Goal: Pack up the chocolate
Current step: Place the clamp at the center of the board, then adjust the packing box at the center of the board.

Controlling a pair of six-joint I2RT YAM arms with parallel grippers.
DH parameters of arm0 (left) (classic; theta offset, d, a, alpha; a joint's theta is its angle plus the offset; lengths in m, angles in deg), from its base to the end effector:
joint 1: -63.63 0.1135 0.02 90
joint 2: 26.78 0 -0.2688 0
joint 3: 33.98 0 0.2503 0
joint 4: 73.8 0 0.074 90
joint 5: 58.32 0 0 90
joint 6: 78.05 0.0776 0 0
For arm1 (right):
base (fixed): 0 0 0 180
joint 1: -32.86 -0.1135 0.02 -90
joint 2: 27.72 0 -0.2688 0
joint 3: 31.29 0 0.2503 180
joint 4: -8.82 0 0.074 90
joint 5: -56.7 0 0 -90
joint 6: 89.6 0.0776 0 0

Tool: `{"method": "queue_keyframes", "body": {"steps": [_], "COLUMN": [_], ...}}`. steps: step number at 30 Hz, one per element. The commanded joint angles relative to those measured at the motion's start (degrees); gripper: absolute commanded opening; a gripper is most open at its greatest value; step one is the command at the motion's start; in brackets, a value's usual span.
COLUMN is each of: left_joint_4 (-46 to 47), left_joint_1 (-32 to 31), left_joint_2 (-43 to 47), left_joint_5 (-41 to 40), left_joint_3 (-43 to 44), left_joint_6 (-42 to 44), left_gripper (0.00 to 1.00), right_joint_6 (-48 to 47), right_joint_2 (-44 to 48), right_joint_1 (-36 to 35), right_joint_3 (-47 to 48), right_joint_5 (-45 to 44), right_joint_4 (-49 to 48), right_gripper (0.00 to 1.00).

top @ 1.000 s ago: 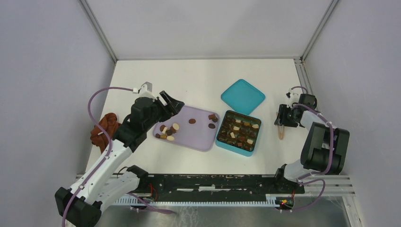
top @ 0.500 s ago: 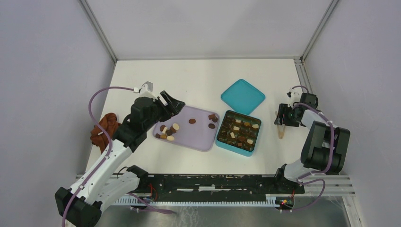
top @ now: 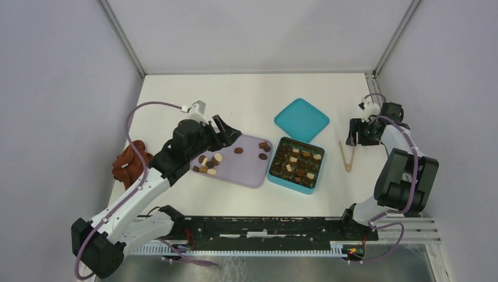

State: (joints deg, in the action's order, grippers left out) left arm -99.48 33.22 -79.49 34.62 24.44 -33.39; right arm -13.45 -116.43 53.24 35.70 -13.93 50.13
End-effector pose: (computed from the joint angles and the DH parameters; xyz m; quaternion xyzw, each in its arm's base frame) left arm 0.2124 -0.1293 0.3005 -0.0918 0.8137 -0.3687 0.4399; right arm 0.3026 -0.0850 0.1584 0.0154 0.9592 0.0887 0.2678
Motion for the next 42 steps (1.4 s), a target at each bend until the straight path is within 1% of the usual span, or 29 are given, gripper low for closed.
{"method": "queue_keyframes", "body": {"steps": [1, 3, 4, 6, 7, 8, 9, 10, 12, 14, 15, 17, 19, 21, 28, 33, 36, 40, 42], "left_joint_4": [2.3, 1.2, 0.5, -0.8, -1.3, -1.8, -2.3, -2.6, -3.1, -3.7, -4.0, -4.8, -5.2, -6.1, -10.9, -12.2, -12.6, -13.1, -13.1], "left_joint_1": [-6.5, -10.7, -12.5, -16.2, -17.5, -18.7, -19.6, -20.4, -21.7, -22.5, -22.8, -23.2, -23.4, -23.4, -23.4, -23.4, -23.3, -23.3, -23.3], "left_joint_2": [-4.8, -9.3, -11.3, -15.7, -17.9, -20.1, -22.2, -24.4, -28.4, -32.1, -33.8, -36.6, -39.0, -41.5, -51.8, -55.9, -57.6, -59.3, -59.8], "left_joint_5": [-4.2, -8.2, -10.2, -13.2, -14.3, -15.3, -16.1, -16.7, -17.1, -17.2, -17.2, -17.4, -17.4, -17.8, -18.2, -17.1, -16.8, -16.0, -15.6], "left_joint_3": [2.7, 5.0, 6.4, 9.2, 10.7, 12.1, 13.7, 15.1, 17.8, 20.3, 21.5, 23.6, 25.2, 26.9, 34.7, 38.1, 39.0, 39.5, 39.5], "left_joint_6": [6.3, 7.8, 8.5, 9.9, 10.6, 11.2, 11.7, 12.1, 13.0, 13.5, 13.8, 14.0, 14.1, 14.1, 16.4, 17.0, 17.1, 17.4, 17.4], "left_gripper": [0.78, 0.75, 0.73, 0.7, 0.68, 0.67, 0.66, 0.65, 0.63, 0.61, 0.6, 0.58, 0.57, 0.57, 0.55, 0.53, 0.49, 0.41, 0.38], "right_joint_6": [-9.6, -13.4, -15.2, -18.2, -19.6, -19.3, -17.0, -15.2, -20.8, -22.8, -23.1, -22.0, -18.4, -17.0, -13.8, -13.8, -13.7, -13.4, -13.3], "right_joint_2": [3.8, 6.5, 8.9, 14.0, 17.0, 19.8, 20.4, 19.1, 14.5, 10.9, 10.1, 10.8, 13.1, 15.0, 16.5, 16.1, 15.8, 15.5, 15.3], "right_joint_1": [0.2, 0.3, 0.3, 0.3, 0.3, 0.3, 0.3, 0.3, 0.3, 0.3, 0.2, 0.0, -0.7, -1.4, -2.2, -2.3, -2.4, -2.4, -2.4], "right_joint_3": [10.2, 13.2, 13.5, 11.3, 8.7, 5.8, 3.9, 4.5, 9.5, 12.0, 11.7, 7.7, 3.1, -0.1, -3.9, -4.8, -5.0, -5.0, -5.1], "right_joint_5": [5.4, 9.4, 11.7, 15.2, 16.9, 17.5, 17.2, 17.7, 26.9, 35.7, 39.2, 43.0, 42.4, 41.4, 40.0, 39.7, 39.8, 39.6, 39.6], "right_joint_4": [2.6, 2.6, 1.0, -4.8, -9.8, -14.4, -17.3, -16.8, -6.7, 1.6, 3.2, 2.6, -1.8, -4.2, -5.7, -4.9, -4.8, -4.7, -4.6], "right_gripper": [0.67, 0.67, 0.67, 0.67, 0.7, 0.88, 0.97, 0.98, 0.98, 0.98, 0.98, 0.98, 0.98, 0.98, 0.98, 0.98, 0.98, 0.98, 0.98]}}
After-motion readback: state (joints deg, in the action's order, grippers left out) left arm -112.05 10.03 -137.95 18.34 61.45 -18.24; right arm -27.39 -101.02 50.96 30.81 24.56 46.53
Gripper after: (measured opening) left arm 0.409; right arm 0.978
